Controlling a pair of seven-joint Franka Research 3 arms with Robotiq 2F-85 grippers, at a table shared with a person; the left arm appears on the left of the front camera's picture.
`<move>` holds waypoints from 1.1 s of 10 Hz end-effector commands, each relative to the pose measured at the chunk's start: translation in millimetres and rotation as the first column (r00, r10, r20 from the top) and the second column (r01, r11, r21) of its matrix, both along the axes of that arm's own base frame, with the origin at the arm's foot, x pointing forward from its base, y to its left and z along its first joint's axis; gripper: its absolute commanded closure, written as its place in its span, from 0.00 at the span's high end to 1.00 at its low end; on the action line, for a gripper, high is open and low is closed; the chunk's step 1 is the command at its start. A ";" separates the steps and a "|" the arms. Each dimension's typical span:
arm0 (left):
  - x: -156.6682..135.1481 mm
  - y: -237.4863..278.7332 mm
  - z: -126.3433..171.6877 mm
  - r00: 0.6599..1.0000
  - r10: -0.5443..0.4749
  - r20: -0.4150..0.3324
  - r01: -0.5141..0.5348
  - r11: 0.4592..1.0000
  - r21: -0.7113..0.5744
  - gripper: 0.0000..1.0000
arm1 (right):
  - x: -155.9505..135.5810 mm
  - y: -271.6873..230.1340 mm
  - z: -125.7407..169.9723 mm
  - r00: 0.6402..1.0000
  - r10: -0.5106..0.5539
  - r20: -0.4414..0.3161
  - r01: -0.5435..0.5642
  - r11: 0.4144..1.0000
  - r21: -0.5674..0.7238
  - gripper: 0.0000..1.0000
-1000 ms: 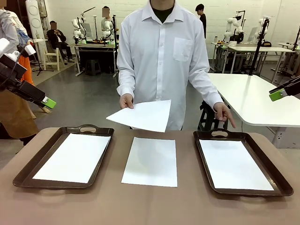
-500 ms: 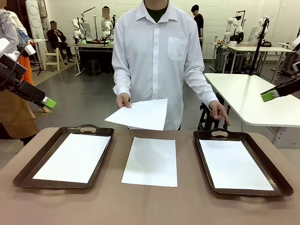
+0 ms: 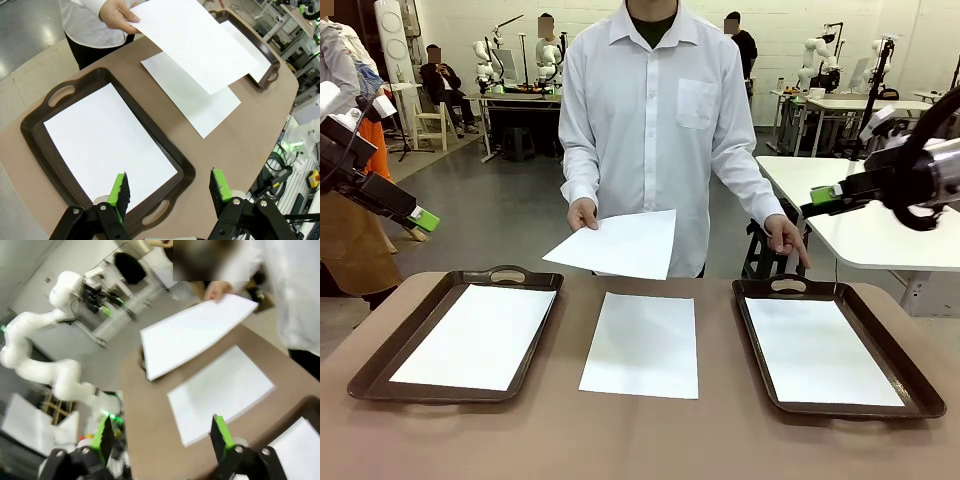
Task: Sort the A4 documents.
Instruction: Receive the A4 Paper.
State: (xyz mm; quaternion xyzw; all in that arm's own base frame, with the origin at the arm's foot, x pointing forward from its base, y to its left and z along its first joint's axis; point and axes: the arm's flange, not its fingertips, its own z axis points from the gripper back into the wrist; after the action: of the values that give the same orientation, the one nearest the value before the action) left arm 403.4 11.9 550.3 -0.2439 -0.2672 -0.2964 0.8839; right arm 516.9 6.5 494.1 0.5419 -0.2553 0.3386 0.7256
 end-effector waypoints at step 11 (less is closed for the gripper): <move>-0.9 1.3 -1.5 1.000 -0.012 0.012 0.012 1.000 0.011 0.83 | 59.8 108.9 -112.3 0.817 0.026 -0.575 0.055 0.991 0.123 1.00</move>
State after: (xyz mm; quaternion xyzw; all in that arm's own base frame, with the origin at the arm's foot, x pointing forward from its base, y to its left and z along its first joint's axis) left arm 403.3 12.0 550.3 -0.2440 -0.2672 -0.2964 0.8839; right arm 566.0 106.0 380.8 0.6611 -0.0777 0.1471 0.7316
